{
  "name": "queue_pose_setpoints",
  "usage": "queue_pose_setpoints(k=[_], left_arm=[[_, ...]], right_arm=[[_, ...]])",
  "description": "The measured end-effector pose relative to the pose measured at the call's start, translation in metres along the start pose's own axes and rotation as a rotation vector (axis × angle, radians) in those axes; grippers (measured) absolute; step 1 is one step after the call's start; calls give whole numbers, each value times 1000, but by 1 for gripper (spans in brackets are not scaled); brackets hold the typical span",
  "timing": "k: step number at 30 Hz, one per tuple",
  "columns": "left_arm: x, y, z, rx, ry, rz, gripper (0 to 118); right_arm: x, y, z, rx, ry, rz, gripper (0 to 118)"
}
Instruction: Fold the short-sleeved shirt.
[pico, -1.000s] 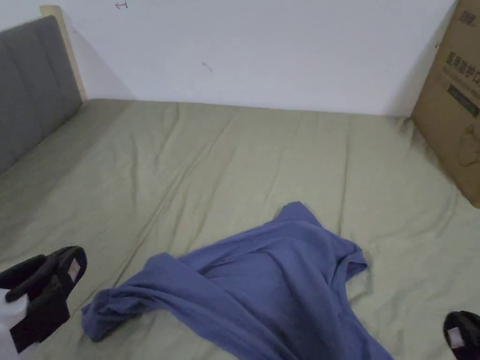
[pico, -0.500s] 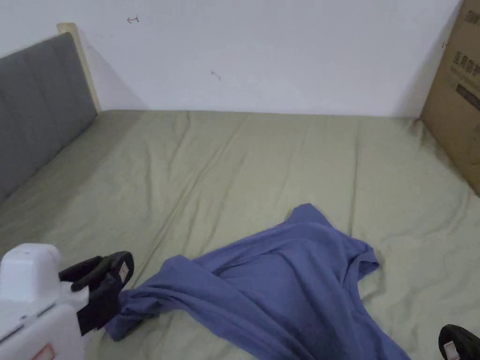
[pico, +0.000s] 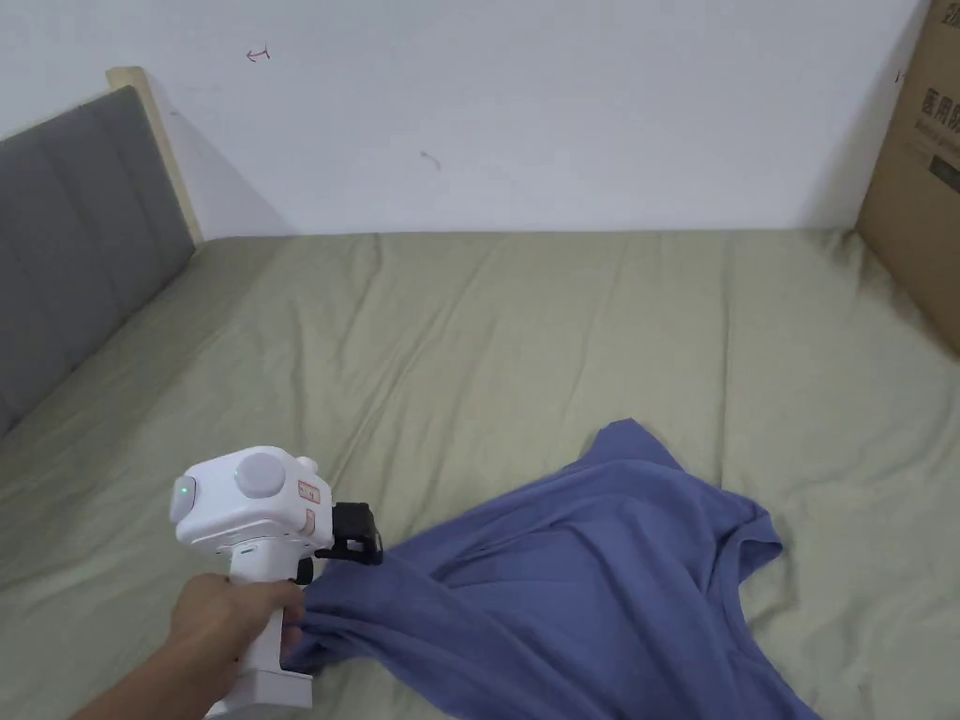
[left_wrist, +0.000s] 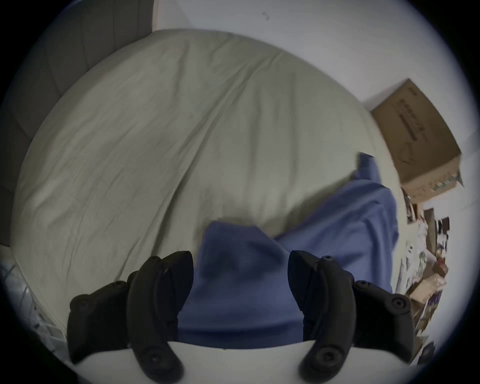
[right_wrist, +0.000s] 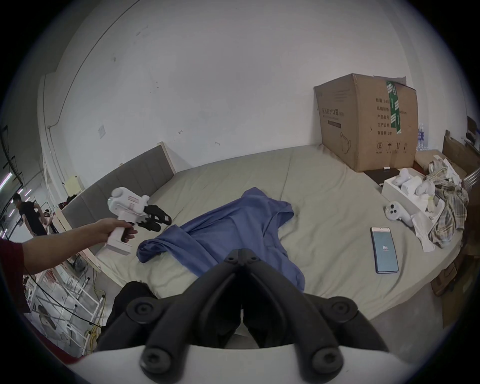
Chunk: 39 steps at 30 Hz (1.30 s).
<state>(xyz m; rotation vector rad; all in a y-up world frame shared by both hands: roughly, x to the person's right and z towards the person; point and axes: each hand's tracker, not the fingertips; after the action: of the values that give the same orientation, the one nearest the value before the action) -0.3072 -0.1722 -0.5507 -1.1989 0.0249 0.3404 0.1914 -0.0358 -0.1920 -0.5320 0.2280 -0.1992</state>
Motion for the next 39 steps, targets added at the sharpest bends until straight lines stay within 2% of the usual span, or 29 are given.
queue_pose_setpoints(k=[3, 7, 9, 12, 17, 27, 33, 37, 39], left_arm=[[3, 9, -3, 21, -30, 20, 79], [22, 23, -5, 21, 3, -90, 72], [27, 24, -9, 3, 13, -105, 58], [31, 25, -13, -24, 27, -114, 44], [24, 22, -14, -44, 59, -117, 4], [17, 14, 25, 32, -13, -63, 1], [19, -14, 70, 87, -150, -42, 0], [25, -46, 112, 222, -185, -115, 0], [24, -63, 132, 256, -214, -121, 0]], right_arm=[[2, 0, -4, -21, -3, 4, 0], [1, -5, -12, -48, -4, 9, 0], [1, -7, -16, -58, -2, -1, 0], [-1, -10, -18, -69, 6, -8, 0], [-2, -9, -16, -73, 9, -6, 0], [1, -2, -12, -46, 0, -8, 0], [4, 1, -17, -43, -9, 17, 0], [10, 4, -35, -80, -15, 34, 0], [17, 8, -56, -204, 7, 46, 0]])
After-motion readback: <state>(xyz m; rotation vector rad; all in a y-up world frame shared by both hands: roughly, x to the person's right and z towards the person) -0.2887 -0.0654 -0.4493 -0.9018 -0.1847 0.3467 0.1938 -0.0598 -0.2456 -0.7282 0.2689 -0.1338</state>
